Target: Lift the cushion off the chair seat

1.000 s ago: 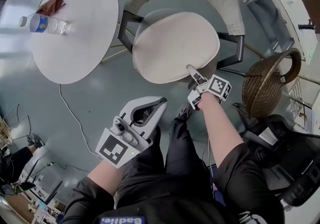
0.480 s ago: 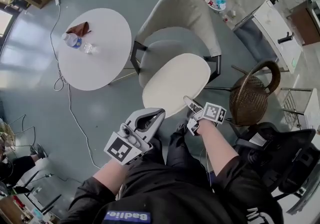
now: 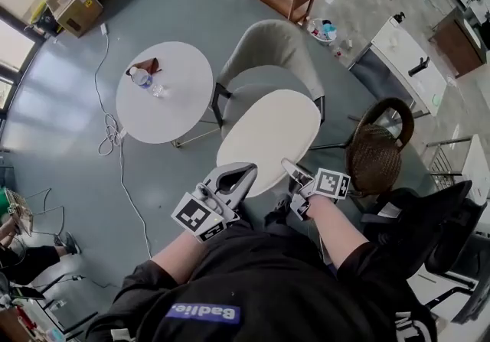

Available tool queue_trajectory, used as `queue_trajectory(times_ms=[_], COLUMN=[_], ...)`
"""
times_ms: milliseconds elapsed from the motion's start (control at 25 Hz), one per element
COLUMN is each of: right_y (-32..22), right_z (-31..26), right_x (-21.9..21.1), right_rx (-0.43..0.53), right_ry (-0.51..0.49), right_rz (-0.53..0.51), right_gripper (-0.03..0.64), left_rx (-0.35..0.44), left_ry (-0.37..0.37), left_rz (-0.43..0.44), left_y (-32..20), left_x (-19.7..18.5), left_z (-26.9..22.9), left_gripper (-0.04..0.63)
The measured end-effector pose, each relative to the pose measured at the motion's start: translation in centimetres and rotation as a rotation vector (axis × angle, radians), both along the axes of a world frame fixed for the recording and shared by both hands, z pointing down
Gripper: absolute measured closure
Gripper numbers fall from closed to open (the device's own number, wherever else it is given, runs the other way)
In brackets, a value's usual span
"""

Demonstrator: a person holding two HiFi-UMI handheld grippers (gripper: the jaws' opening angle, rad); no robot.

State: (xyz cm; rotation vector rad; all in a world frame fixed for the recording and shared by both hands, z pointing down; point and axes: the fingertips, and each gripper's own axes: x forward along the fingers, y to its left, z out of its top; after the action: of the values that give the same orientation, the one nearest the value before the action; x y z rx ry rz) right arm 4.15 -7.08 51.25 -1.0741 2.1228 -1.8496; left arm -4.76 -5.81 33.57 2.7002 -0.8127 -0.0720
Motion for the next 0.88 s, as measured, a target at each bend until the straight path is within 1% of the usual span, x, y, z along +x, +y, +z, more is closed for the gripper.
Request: queue_trajectory(times_ms=[200,360,480,600,880], right_y=[0.4,1.0,1.3,2.0,3.6], right_z=[-6.0,-10.2,-12.8,-15.3,-19.6], right_x=[0.1,0.2,0.5,0.5,0.5], right_rx=[0.112,0.207,0.292,0.371,0.493], right_ry=[0.036,0.090,0.150,0.183,0.229], right_rz=[-0.026,-0.054,-0.083,-0.110,-0.145], right_gripper=[0.554,0.553,0.554,0.554,0.554], left_rx=[0.045,0.071,0.087,0.105,0.159], left_ry=[-0.003,0.000,0.003,0.006,0.016], left_rz=[0.009,0.023,0.025,0.032,0.063], left_y=[0.5,1.4,1.9,2.4,3.0], left_x=[0.6,1.2,1.4,1.9,2.8], left_z=[-2.7,-4.7,-5.5,-6.4,-9.2], left_gripper=[0.583,0.583,0.583,0.583,0.583])
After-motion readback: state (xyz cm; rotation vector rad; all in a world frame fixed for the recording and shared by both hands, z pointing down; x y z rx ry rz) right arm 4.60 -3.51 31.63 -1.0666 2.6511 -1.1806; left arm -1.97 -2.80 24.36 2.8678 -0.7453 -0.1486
